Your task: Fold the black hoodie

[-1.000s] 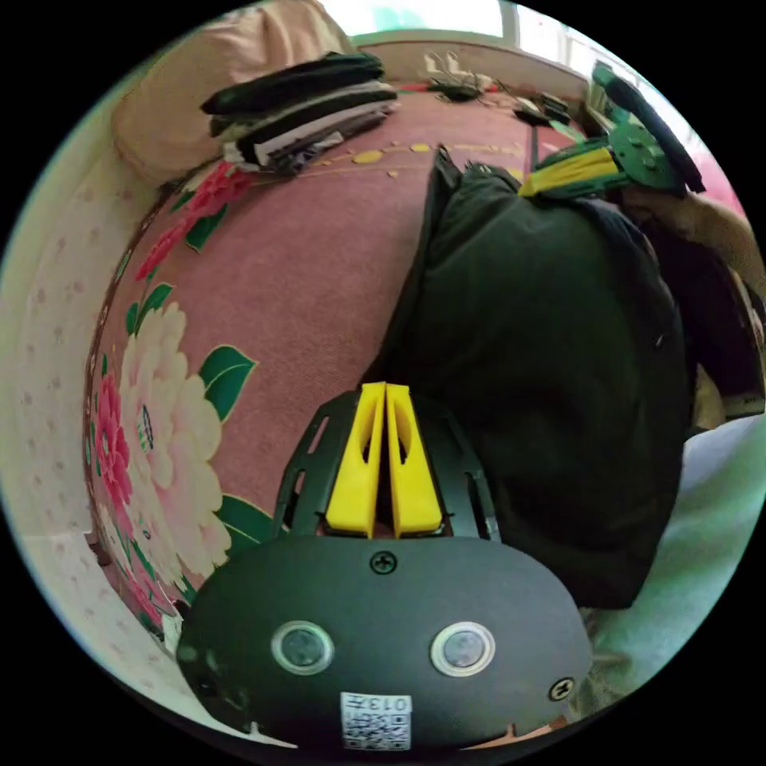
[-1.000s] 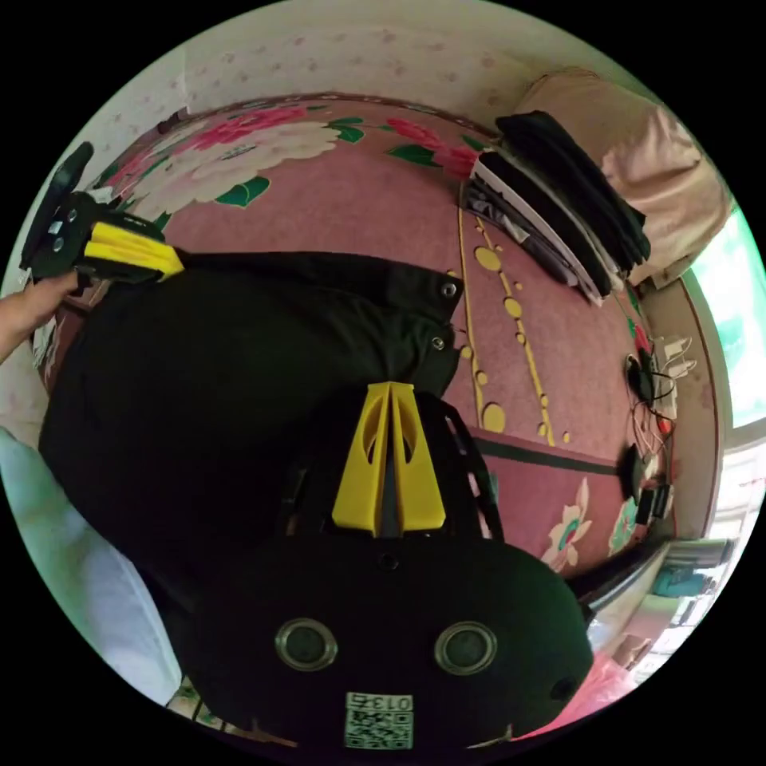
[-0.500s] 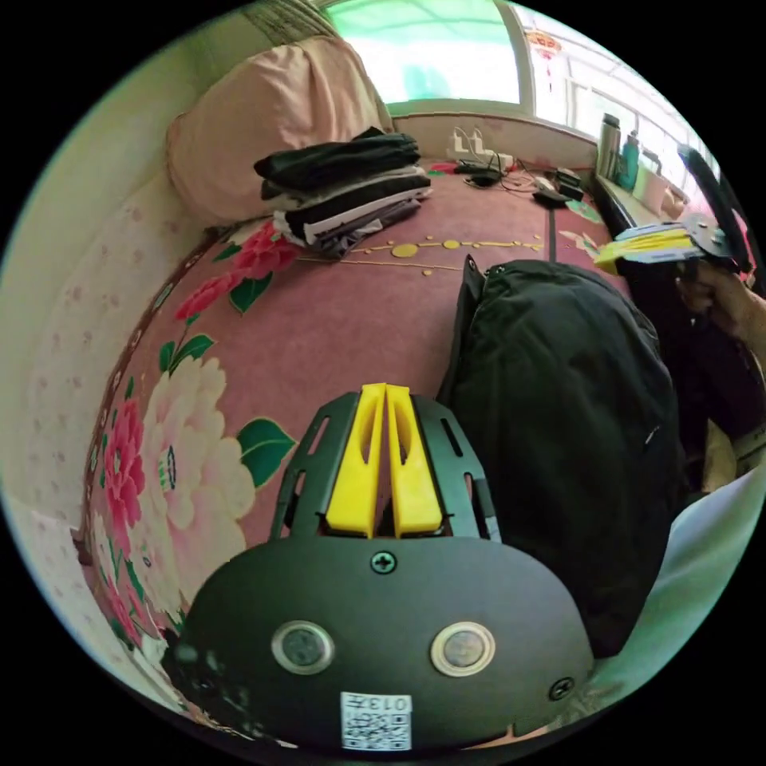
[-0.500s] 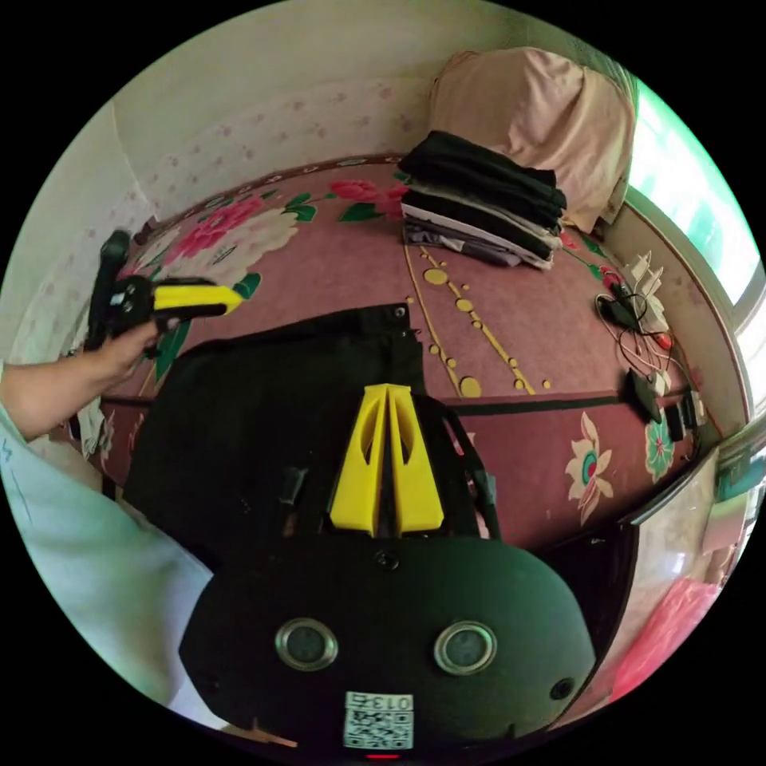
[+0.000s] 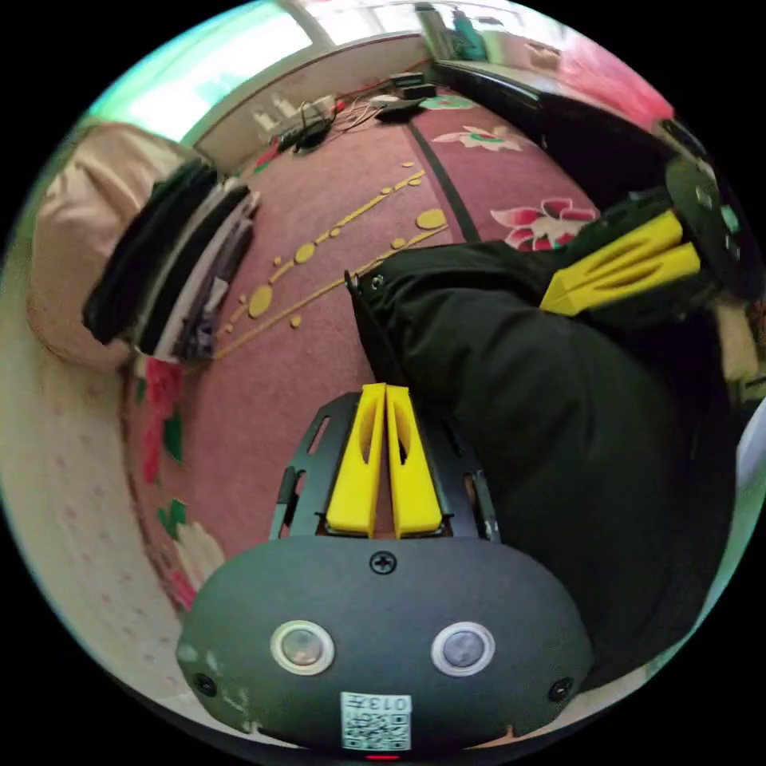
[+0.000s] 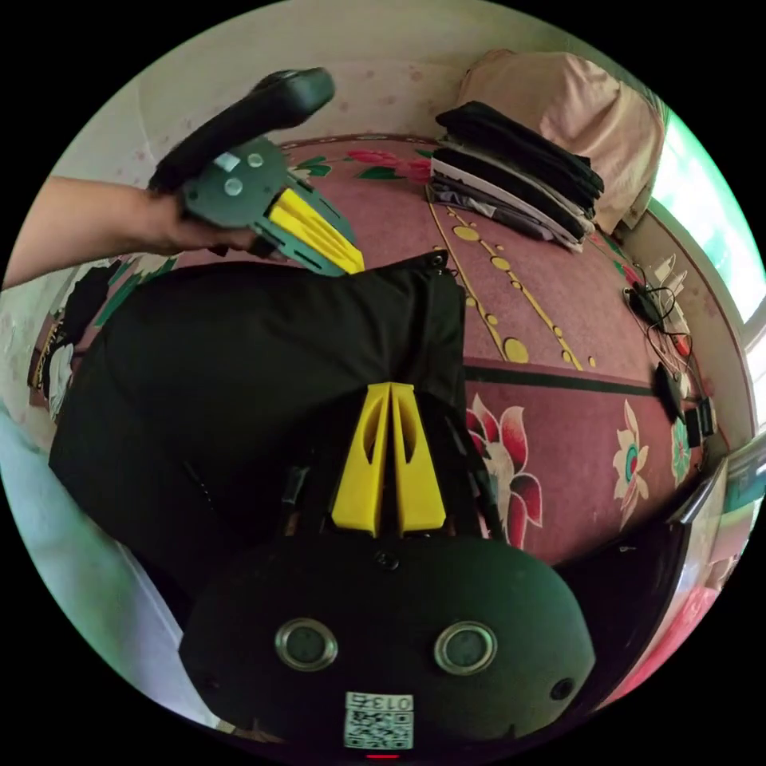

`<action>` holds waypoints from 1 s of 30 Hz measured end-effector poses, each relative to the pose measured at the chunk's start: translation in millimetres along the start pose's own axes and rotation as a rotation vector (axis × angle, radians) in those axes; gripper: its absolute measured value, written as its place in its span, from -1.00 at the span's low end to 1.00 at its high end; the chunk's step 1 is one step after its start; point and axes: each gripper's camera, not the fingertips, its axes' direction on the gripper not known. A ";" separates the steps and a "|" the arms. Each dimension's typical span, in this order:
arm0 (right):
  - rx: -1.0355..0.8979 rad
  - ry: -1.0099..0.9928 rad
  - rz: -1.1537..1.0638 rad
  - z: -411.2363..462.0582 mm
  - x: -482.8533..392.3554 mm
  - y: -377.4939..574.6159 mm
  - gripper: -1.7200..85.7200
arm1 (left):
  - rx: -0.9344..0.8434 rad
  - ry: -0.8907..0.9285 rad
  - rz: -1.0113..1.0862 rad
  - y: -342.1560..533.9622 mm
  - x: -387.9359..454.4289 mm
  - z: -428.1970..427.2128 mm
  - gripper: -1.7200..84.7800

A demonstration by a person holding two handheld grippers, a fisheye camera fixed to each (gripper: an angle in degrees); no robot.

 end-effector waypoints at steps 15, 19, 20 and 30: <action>-0.014 -0.146 0.084 -11.7 30.9 22.7 -0.96 | 0.035 0.333 -0.993 253.8 -14.0 -46.2 -0.83; -0.158 -0.066 -0.008 59.1 12.8 21.0 -0.95 | 0.016 0.412 -1.156 279.4 2.2 -24.0 -0.63; -0.184 -0.107 -0.011 82.5 15.2 24.0 -0.95 | 0.014 0.449 -1.165 282.5 4.7 -9.5 -0.61; 0.025 -0.212 0.189 80.4 90.9 -0.7 -0.60 | 0.222 0.783 -1.458 352.3 1.4 61.2 -0.51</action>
